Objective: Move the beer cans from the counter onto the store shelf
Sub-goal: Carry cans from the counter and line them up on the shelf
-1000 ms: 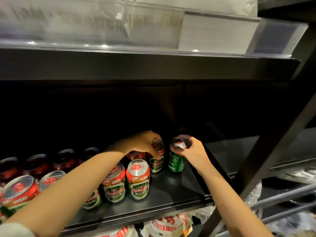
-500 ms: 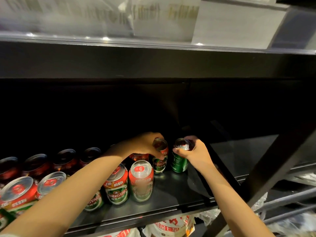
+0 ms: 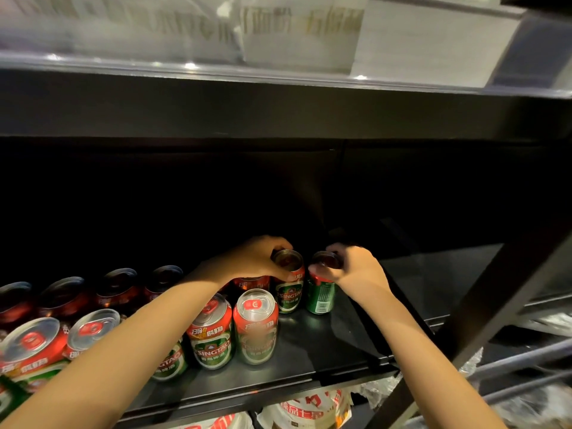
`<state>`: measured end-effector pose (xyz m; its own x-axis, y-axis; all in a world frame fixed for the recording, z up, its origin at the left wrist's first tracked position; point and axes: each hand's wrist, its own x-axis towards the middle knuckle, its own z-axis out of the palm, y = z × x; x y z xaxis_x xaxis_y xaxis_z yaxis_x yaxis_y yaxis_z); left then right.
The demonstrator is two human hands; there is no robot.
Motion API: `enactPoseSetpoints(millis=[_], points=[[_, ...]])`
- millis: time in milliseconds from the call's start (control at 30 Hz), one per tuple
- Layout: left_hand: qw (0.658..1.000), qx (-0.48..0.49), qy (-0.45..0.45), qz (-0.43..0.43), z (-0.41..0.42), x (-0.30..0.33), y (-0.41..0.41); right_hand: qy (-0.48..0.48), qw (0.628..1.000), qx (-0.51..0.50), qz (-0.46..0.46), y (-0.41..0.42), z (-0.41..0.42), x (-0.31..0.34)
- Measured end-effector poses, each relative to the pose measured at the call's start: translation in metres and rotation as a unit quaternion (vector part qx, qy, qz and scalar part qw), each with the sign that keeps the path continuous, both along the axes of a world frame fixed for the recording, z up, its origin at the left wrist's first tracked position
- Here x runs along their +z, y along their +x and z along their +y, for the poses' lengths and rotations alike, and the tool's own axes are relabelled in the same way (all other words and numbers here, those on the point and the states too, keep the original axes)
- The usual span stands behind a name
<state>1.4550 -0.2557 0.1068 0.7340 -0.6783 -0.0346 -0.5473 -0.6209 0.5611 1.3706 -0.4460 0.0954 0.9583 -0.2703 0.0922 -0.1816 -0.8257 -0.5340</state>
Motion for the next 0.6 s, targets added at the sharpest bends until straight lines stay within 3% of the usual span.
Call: enactPoseSetpoints(millis=[100, 200, 267, 367, 467, 600], points=[[1.000, -0.004, -0.006, -0.009, 0.001, 0.000, 0.000, -0.062, 0.998, -0.012, 0.014, 0.000, 0.007, 0.004], [1.000, -0.002, -0.008, -0.004, 0.001, 0.000, 0.000, 0.084, 0.996, 0.036, 0.010, 0.000, 0.001, 0.002], [1.000, -0.001, -0.011, 0.002, 0.001, 0.000, 0.000, 0.121, 0.989, 0.088, 0.018, 0.000, -0.007, 0.000], [1.000, -0.003, -0.014, 0.008, 0.002, -0.001, 0.000, 0.102, 0.987, 0.120, -0.001, 0.001, -0.014, -0.005], [1.000, -0.007, -0.022, 0.007, 0.002, 0.000, -0.001, 0.129, 0.987, 0.091, -0.033, 0.000, -0.013, -0.006], [1.000, -0.005, -0.018, 0.005, 0.002, -0.001, -0.001, 0.062, 0.996, 0.041, -0.043, -0.002, -0.008, -0.006]])
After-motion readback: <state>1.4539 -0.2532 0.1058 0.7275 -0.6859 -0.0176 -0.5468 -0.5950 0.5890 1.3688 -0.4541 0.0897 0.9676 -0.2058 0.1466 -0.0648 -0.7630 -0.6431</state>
